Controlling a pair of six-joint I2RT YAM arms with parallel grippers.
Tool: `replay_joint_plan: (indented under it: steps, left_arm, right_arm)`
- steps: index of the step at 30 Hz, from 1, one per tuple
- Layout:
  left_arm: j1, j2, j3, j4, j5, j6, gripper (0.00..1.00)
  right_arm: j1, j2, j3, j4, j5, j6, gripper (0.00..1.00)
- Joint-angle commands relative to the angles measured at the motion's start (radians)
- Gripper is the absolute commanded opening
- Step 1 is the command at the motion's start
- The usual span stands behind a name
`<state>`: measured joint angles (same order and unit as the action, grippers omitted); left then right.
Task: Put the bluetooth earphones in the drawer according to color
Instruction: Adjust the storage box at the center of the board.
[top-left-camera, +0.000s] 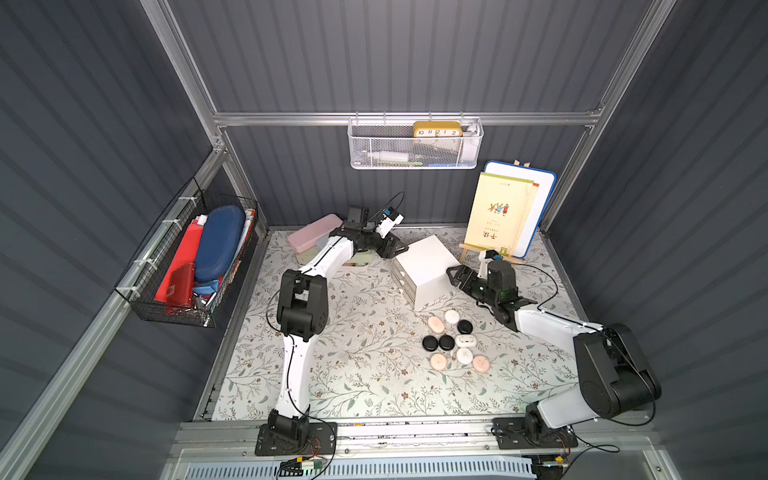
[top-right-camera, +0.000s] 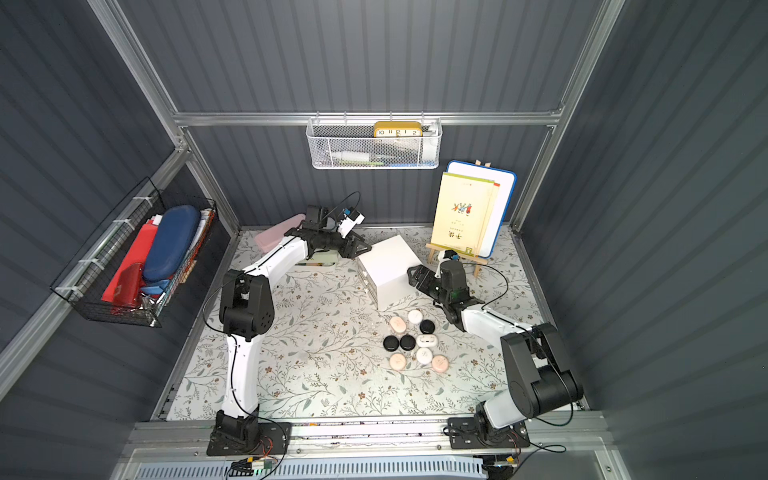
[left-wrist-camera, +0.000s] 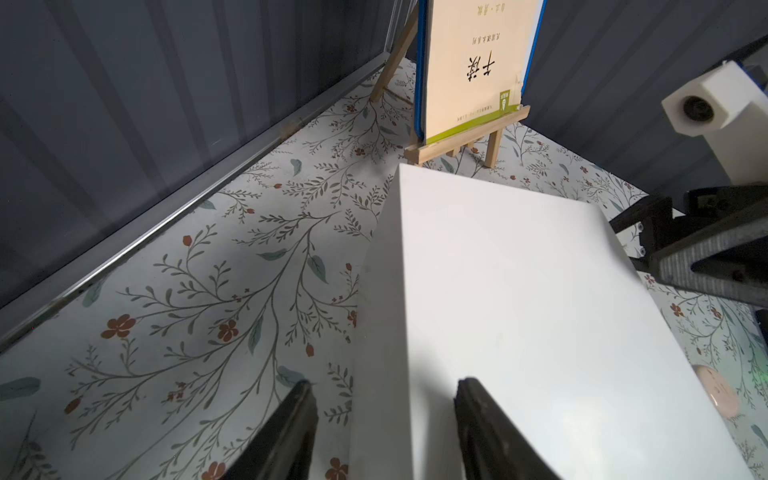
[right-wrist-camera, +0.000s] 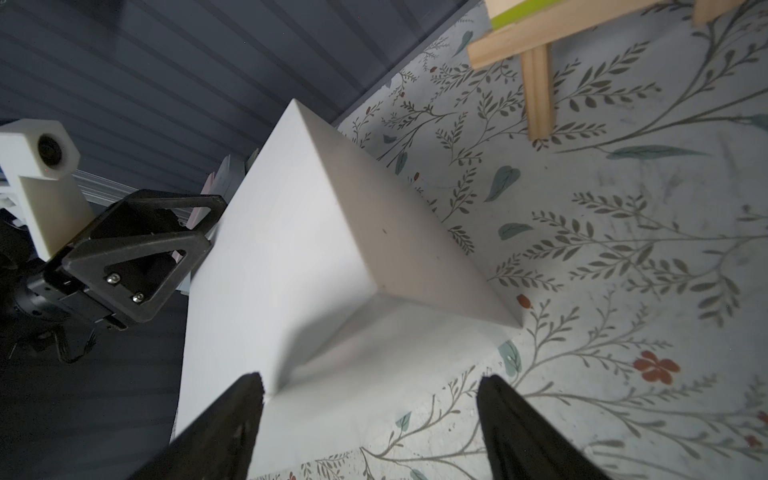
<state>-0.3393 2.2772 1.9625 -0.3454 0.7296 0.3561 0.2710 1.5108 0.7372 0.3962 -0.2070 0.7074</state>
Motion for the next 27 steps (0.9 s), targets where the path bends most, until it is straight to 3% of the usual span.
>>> replay_joint_plan:
  steps: [1, 27]
  left_arm:
    - [-0.004, 0.005, 0.013, -0.04, 0.029, 0.032, 0.57]
    - [-0.045, -0.081, -0.152, -0.025, 0.03, -0.012, 0.57]
  right_arm:
    - [0.007, 0.012, 0.026, 0.037, -0.011, 0.022, 0.85]
    - [0.007, 0.12, 0.068, 0.127, -0.072, 0.096, 0.83]
